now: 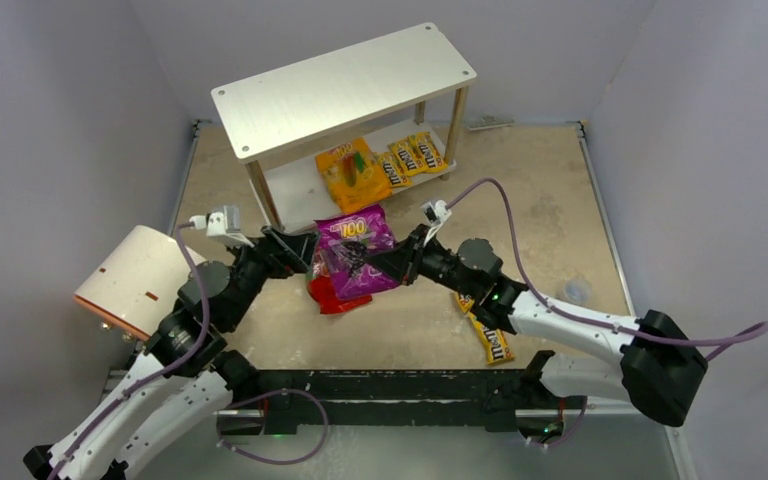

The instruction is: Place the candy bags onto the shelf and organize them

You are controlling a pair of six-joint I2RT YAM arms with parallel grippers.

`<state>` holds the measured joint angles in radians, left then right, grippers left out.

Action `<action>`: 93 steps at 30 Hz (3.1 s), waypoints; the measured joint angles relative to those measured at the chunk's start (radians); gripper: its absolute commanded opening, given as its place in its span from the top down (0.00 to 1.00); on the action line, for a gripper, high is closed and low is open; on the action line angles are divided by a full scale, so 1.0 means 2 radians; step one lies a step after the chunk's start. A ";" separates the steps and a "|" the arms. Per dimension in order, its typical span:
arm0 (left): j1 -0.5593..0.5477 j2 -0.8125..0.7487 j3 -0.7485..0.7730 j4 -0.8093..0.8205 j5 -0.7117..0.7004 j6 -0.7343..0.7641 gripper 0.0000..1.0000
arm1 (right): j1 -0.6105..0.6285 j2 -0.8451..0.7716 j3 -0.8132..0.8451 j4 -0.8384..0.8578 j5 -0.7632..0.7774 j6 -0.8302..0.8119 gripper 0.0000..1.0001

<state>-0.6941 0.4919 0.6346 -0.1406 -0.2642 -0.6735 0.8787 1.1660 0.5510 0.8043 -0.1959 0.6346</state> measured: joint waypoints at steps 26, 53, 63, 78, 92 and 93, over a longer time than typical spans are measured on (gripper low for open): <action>0.000 -0.110 0.111 -0.328 -0.147 -0.060 0.04 | -0.014 0.343 0.356 -0.134 0.050 -0.101 1.00; 0.000 -0.120 0.112 -0.335 -0.130 -0.054 0.03 | -0.021 0.504 0.534 -0.150 0.077 -0.118 0.60; 0.000 -0.118 0.112 -0.335 -0.124 -0.054 0.03 | -0.028 0.501 0.538 -0.149 0.133 -0.147 0.26; 0.000 -0.105 0.110 -0.333 -0.117 -0.055 0.03 | -0.028 0.375 0.423 -0.118 0.101 -0.240 0.27; 0.000 -0.095 0.109 -0.330 -0.117 -0.055 0.03 | 0.030 0.381 0.336 -0.073 0.053 -0.445 0.30; 0.000 -0.094 0.109 -0.330 -0.117 -0.055 0.03 | 0.030 0.390 0.343 -0.065 0.060 -0.450 0.30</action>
<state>-0.6941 0.3038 0.8524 -0.8009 -0.4976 -0.7826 0.9394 1.9453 1.2362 0.6746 -0.0761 -0.2646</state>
